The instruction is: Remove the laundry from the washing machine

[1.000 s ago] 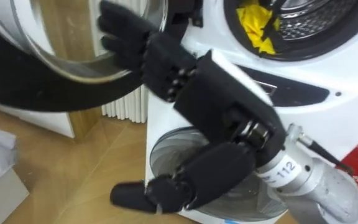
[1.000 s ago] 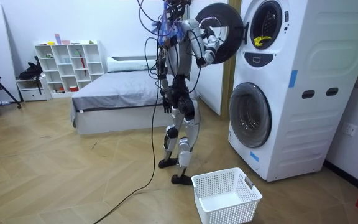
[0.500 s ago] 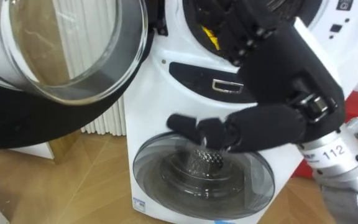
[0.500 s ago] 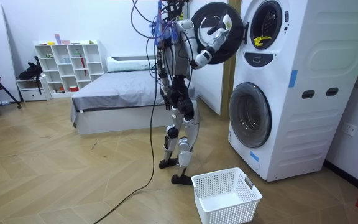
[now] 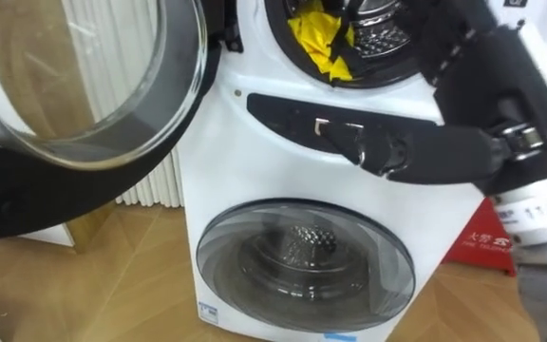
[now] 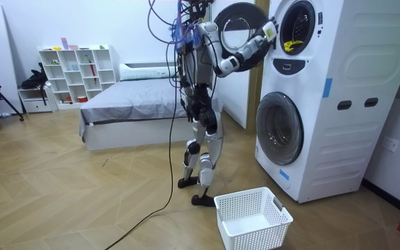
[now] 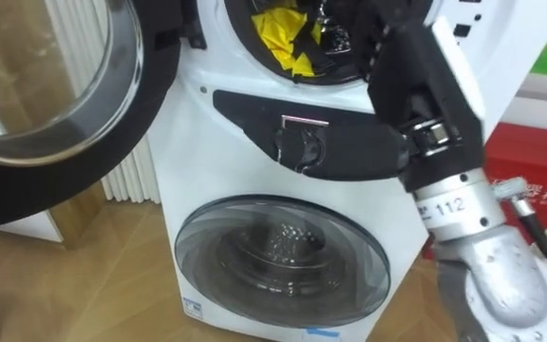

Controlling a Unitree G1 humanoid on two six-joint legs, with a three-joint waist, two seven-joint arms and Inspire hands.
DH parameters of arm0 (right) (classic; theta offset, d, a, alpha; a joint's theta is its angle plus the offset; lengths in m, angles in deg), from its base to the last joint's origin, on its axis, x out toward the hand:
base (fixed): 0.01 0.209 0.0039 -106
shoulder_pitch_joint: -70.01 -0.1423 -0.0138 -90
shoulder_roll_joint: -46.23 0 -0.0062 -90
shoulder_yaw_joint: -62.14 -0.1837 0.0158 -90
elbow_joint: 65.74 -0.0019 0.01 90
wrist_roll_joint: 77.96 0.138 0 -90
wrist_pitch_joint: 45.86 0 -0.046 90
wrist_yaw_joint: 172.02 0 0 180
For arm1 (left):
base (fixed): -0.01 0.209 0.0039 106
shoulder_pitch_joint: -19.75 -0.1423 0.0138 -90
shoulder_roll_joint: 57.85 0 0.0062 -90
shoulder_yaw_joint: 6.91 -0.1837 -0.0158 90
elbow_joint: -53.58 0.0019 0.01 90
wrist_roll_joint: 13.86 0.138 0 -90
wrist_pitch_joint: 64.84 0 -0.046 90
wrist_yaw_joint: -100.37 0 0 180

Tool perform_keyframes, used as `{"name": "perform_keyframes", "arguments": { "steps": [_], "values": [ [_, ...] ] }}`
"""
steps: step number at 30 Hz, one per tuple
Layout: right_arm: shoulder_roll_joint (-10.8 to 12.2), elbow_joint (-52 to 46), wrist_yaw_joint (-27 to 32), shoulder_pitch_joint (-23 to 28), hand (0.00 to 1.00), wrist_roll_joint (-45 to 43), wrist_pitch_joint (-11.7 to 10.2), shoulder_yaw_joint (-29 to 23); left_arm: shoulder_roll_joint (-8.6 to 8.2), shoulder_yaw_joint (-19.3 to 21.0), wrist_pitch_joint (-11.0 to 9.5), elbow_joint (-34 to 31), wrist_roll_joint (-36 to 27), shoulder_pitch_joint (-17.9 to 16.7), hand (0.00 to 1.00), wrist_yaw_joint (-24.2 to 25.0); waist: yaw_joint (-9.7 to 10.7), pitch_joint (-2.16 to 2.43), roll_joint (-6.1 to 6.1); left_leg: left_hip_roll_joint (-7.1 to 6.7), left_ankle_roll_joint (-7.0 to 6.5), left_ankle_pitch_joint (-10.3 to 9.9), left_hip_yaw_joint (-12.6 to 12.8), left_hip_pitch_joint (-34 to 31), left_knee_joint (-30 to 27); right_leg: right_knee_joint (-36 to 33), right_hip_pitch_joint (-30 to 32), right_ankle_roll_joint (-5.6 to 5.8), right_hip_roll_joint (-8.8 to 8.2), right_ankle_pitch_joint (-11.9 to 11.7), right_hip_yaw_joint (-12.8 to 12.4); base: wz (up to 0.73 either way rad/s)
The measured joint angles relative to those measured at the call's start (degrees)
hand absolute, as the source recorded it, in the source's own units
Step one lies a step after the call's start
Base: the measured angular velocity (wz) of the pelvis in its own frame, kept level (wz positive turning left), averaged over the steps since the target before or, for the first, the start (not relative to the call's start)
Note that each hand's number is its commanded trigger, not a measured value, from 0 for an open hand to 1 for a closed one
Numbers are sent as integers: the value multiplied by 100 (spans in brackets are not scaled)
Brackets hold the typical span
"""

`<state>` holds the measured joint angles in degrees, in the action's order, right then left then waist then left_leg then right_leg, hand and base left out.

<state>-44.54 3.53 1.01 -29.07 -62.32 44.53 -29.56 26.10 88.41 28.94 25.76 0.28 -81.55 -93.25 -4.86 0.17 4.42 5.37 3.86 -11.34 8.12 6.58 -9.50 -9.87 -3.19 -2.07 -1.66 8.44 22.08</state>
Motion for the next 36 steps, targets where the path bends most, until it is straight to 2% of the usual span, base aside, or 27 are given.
{"name": "perform_keyframes", "arguments": {
  "steps": [1,3,4,6,7,9,11,13,14,15,16,17,18,20,22,23,25,26,27,28,29,30,31,32,34,35,36],
  "values": [
    [-1,84,22,-25,0,-43,27,15,0,0,-1,0,1,-10,0,-5,-12,-6,8,1,0,0,10,2,-13,-5,0,0,16,0,-14,-12],
    [2,263,121,-72,0,-94,99,116,55,-56,-15,36,-7,0,0,-28,-35,-77,83,8,-4,-12,60,-28,-160,-105,10,-19,8,87,-52,-7],
    [1,297,124,-75,0,-103,97,145,73,-76,-13,51,-11,-4,0,-45,-37,-80,105,17,-1,-35,66,-62,-260,-130,11,-23,9,124,-68,-8],
    [17,631,137,-212,0,-253,96,255,102,-106,66,97,10,-15,0,-77,-142,-85,171,137,42,-213,81,-319,-1167,-306,28,-96,29,291,-202,-23],
    [26,727,148,-257,0,-287,96,258,94,-107,101,98,9,-28,0,-66,-169,-89,167,202,46,-253,73,-443,-1497,-321,3,-120,37,319,-229,-24],
    [85,942,294,-454,0,-349,95,264,70,-106,193,83,7,-85,0,33,-188,-117,114,432,25,-261,-65,-944,-2672,-379,-162,-224,140,420,-199,3],
    [114,1098,387,-608,0,-363,77,305,48,-111,259,71,4,-149,0,112,-195,-107,85,488,-25,-319,-98,-1147,-2995,-455,-223,-281,181,537,-216,5],
    [105,1308,527,-789,0,-434,97,352,-4,-138,343,61,3,-143,0,174,-203,-97,91,424,-18,-355,-78,-1467,-2753,-517,-219,-296,166,614,-221,-8],
    [103,1324,637,-827,0,-466,105,408,-5,-207,376,45,3,-147,0,183,-244,-94,87,375,9,-317,-4,-1703,-2315,-517,-223,-297,162,644,-206,-23],
    [96,1319,720,-833,0,-464,103,473,-5,-220,407,37,4,-151,0,182,-305,-87,74,372,-5,-175,103,-1887,-1776,-515,-242,-296,162,683,-184,-23],
    [105,1320,764,-829,0,-463,110,510,4,-215,425,29,4,-161,0,180,-327,-83,92,370,-78,80,141,-1955,-1626,-506,-257,-280,153,705,-192,-18],
    [104,1305,811,-828,0,-462,167,568,22,-211,444,6,4,-228,0,179,-311,-35,106,345,-142,493,195,-2008,-1379,-468,-299,-216,134,759,-205,7],
    [90,1294,866,-834,0,-463,175,564,47,-200,454,-60,18,-280,0,182,-275,41,223,232,-198,601,213,-1961,-1273,-447,-344,-153,56,803,-182,19],
    [47,1289,940,-936,0,-491,178,531,11,-137,448,-96,21,-285,0,217,-190,63,287,91,-237,576,157,-1877,-1235,-361,-453,-59,-19,753,-119,29],
    [50,1278,1011,-1011,0,-495,177,528,-22,-90,448,-189,13,-280,0,326,-103,8,231,-22,-269,550,110,-1717,-1216,-343,-610,106,-97,642,-123,25],
    [48,1270,1013,-1014,0,-508,176,522,-22,-92,452,-211,13,-272,0,331,-105,3,223,-54,-279,517,114,-1664,-1194,-338,-656,108,-129,643,-132,9],
    [24,1225,1050,-1065,0,-638,176,500,-14,-100,459,-243,-9,-201,0,379,-103,-4,214,-170,-303,436,131,-1579,-1124,-409,-703,206,-246,702,-84,10],
    [-14,1213,1091,-1126,0,-694,176,474,-14,-105,463,-242,-15,-143,0,437,-69,-37,179,-273,-359,400,166,-1552,-1093,-553,-707,267,-329,739,-47,23],
    [-49,1204,1139,-1124,0,-726,177,468,-15,-115,462,-241,-28,-45,0,464,-18,-80,164,-335,-413,368,307,-1501,-1043,-787,-663,346,-444,787,-28,28],
    [-54,1204,1149,-1118,0,-715,177,468,-14,-131,464,-239,-40,-25,0,475,6,-91,149,-380,-452,345,359,-1466,-981,-966,-616,384,-513,809,-16,31],
    [-85,1204,1198,-1105,0,-710,176,462,-12,-170,470,-234,-95,47,0,527,50,-94,123,-438,-532,290,444,-1336,-864,-1514,-436,446,-681,846,-8,34],
    [-101,1144,1333,-1038,0,-724,151,431,3,-222,470,-235,-99,120,0,541,75,-106,141,-519,-597,254,558,-1208,-762,-2125,-231,450,-911,843,-19,31],
    [-97,1092,1387,-980,0,-731,117,427,11,-231,469,-231,-107,143,0,539,102,-116,162,-562,-643,220,571,-1148,-747,-2414,-147,465,-1022,830,-41,21],
    [-98,1088,1372,-916,0,-857,24,427,19,-237,470,-228,-106,192,0,536,174,-123,183,-667,-706,143,575,-1019,-734,-2843,-31,497,-1183,750,-164,12],
    [-132,1156,1328,-793,0,-984,25,359,23,-282,459,-243,-107,336,0,527,197,-139,131,-713,-776,38,468,-837,-714,-3189,47,490,-1171,446,-333,18],
    [-133,1180,1326,-642,0,-1061,63,289,49,-365,452,-276,-110,449,0,513,230,-113,50,-699,-807,7,331,-781,-661,-3239,102,455,-1071,384,-437,23],
    [-132,1180,1303,-597,0,-1060,113,282,98,-456,438,-446,-127,497,0,466,249,-71,56,-669,-815,3,288,-781,-604,-3162,282,482,-976,636,-486,29]
  ]
}}
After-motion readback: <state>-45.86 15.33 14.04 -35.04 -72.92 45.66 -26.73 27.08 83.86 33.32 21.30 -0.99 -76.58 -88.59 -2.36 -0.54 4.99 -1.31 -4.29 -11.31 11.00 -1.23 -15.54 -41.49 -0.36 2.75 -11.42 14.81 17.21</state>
